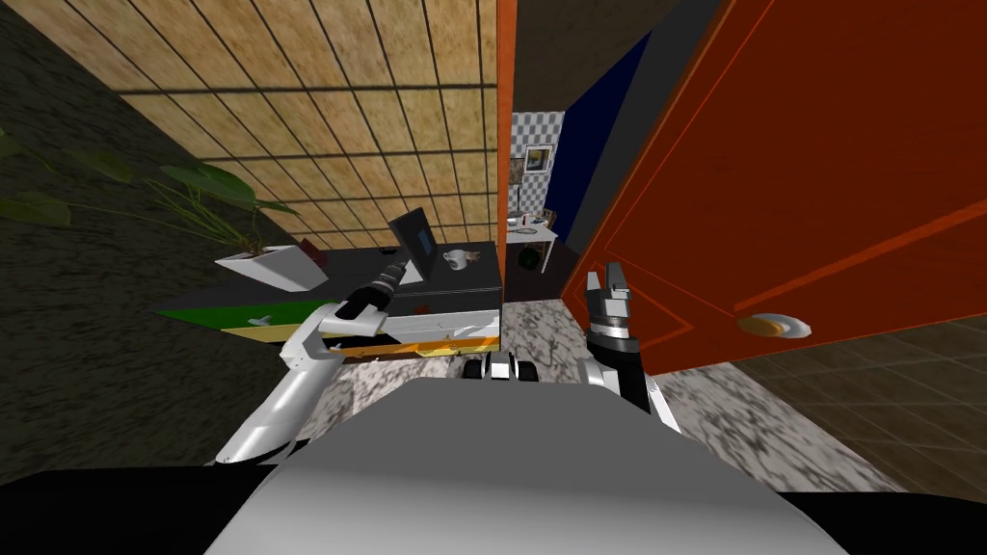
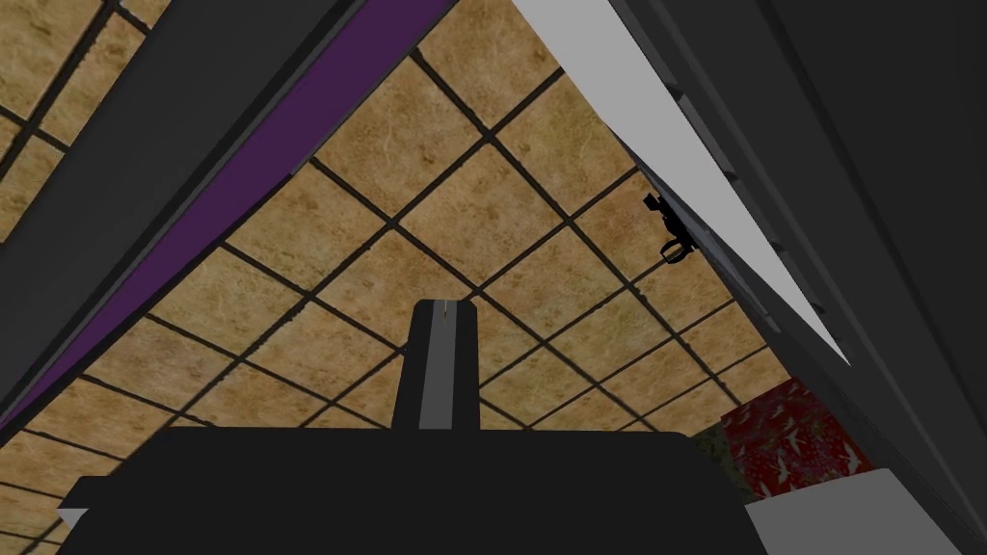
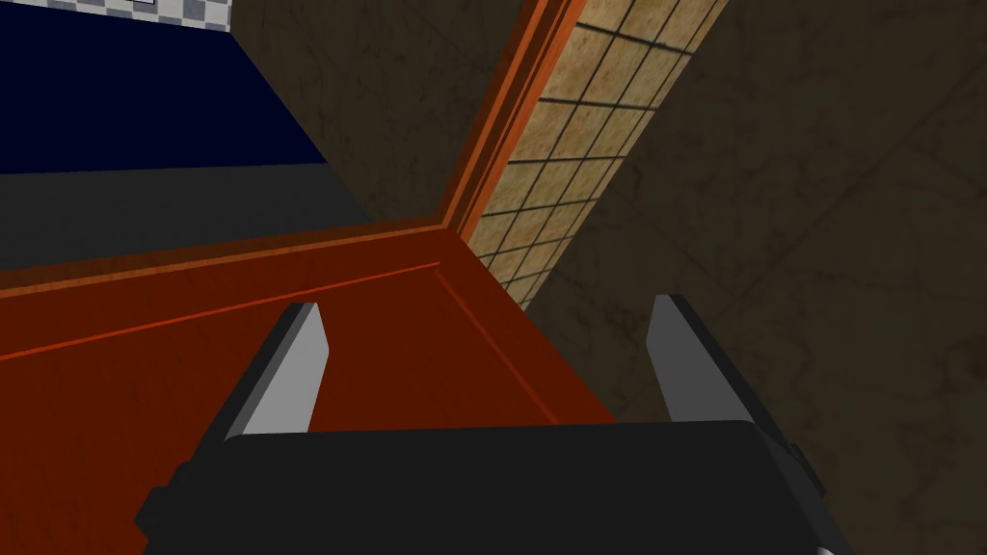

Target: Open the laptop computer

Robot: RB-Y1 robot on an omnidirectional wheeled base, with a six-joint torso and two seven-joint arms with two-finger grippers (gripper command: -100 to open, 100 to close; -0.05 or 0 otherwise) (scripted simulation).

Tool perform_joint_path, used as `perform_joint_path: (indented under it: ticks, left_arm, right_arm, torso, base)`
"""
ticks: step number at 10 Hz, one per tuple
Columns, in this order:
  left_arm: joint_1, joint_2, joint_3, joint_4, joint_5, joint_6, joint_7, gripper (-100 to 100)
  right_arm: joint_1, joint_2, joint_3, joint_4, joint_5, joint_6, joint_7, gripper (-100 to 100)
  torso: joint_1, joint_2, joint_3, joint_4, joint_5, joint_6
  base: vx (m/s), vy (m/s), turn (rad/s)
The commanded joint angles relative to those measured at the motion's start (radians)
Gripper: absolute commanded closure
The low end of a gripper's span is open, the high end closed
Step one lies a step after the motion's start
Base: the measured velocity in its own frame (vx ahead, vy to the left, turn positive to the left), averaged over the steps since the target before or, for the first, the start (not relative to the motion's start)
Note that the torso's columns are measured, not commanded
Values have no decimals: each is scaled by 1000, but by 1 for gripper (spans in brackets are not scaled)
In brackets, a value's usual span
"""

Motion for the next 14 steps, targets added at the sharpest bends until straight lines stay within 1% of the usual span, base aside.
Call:
perform_joint_path:
  ticks: [1,2,3,4,5,7,8,9,10,11,12,14]
  left_arm:
    - [76,-22,18,-79,-8,25,5,100]
    - [76,-22,18,-105,-8,25,5,100]
    - [76,-22,18,-116,-8,25,5,100]
    - [122,-42,34,-155,-16,50,9,100]
    - [145,-42,34,-175,-16,50,9,100]
    - [147,-42,34,-221,-16,50,9,100]
    - [196,-63,51,-261,-23,75,14,100]
    - [219,-63,51,-292,-23,75,14,100]
    - [219,-63,51,-321,-23,75,14,100]
    - [221,-63,53,-308,-22,74,14,100]
    - [191,-57,36,-285,-23,77,12,-100]
    - [161,-48,23,-270,-23,78,11,-100]
  right_arm:
    - [0,0,0,0,0,0,0,0]
    - [0,0,0,0,0,0,0,0]
    - [0,0,0,0,0,0,0,0]
    - [0,0,0,0,0,0,0,0]
    - [0,0,0,0,0,0,0,0]
    - [0,0,0,0,0,0,0,0]
    - [0,0,0,0,0,0,0,0]
    - [0,0,0,0,0,0,0,0]
    - [0,0,0,0,0,0,0,0]
    - [0,0,0,0,0,0,0,0]
    - [0,0,0,0,0,0,0,0]
    - [0,0,0,0,0,0,0,0]
  torso:
    - [2,-3,-1,-1,0,-1]
    - [2,-4,-3,-1,1,0]
    - [1,-2,-1,-1,0,0]
    - [0,0,0,0,0,0]
    - [1,-3,-2,-1,0,-1]
    - [1,-2,-1,-1,0,0]
    - [0,1,0,0,0,0]
    - [1,-3,-1,0,0,-1]
    - [2,-4,-3,-1,1,0]
    - [1,-2,-1,-1,0,0]
    - [0,0,0,0,0,0]
    - [-4,-1,0,0,-1,0]
  base:
    - [95,22,80]
    - [44,12,-13]
    - [9,5,-13]
    - [86,17,132]
    - [99,24,67]
    - [27,10,-15]
    - [74,15,118]
    - [96,26,77]
    - [49,16,-8]
    - [15,5,-5]
    - [-3,-36,164]
    - [18,-129,215]
